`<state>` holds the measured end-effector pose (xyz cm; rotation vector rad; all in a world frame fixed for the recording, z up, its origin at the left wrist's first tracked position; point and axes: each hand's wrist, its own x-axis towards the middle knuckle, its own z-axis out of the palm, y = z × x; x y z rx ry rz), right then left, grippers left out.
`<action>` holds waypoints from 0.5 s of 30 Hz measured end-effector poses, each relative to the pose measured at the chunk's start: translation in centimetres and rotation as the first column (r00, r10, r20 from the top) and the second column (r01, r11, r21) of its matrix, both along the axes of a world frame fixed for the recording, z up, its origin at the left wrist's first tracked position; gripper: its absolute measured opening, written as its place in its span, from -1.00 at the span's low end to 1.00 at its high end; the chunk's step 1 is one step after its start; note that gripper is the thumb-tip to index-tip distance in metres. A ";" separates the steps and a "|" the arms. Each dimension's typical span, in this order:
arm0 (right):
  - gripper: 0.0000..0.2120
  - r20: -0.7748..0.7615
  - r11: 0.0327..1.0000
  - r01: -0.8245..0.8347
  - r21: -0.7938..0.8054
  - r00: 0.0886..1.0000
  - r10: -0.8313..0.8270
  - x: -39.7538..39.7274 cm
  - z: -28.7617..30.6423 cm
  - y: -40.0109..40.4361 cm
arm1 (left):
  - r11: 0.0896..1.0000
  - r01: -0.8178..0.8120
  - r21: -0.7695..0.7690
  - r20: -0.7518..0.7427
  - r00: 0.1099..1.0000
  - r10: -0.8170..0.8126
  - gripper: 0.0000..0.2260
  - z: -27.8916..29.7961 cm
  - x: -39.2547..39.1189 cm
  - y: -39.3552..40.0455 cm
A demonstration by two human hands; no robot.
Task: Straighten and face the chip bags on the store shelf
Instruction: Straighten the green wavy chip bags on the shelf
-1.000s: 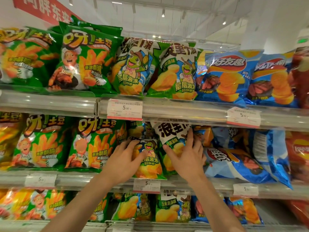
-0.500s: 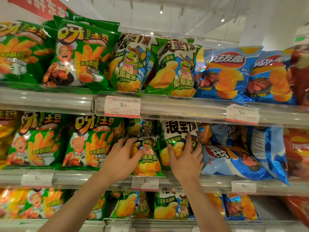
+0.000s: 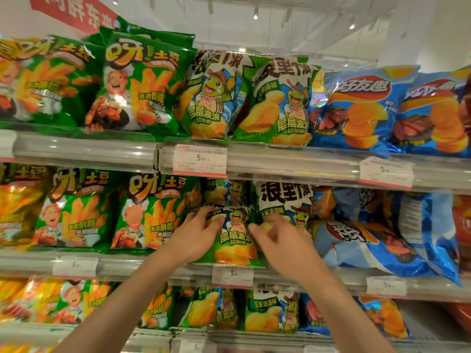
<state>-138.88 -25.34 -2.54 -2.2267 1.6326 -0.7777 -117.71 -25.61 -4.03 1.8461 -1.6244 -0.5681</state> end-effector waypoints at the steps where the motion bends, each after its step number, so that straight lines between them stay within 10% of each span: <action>1: -0.31 -0.036 0.996 -0.024 0.081 0.999 0.027 0.9 -0.2 0.2 | 1.000 0.009 0.019 -0.031 0.999 -0.008 -0.52 0.0 0.1 -0.2; 15: -0.37 0.382 0.965 -0.198 0.170 0.916 0.121 1.5 -1.7 1.0 | 0.922 -0.067 -0.380 -0.191 0.982 -0.007 -0.52 0.1 -0.6 3.8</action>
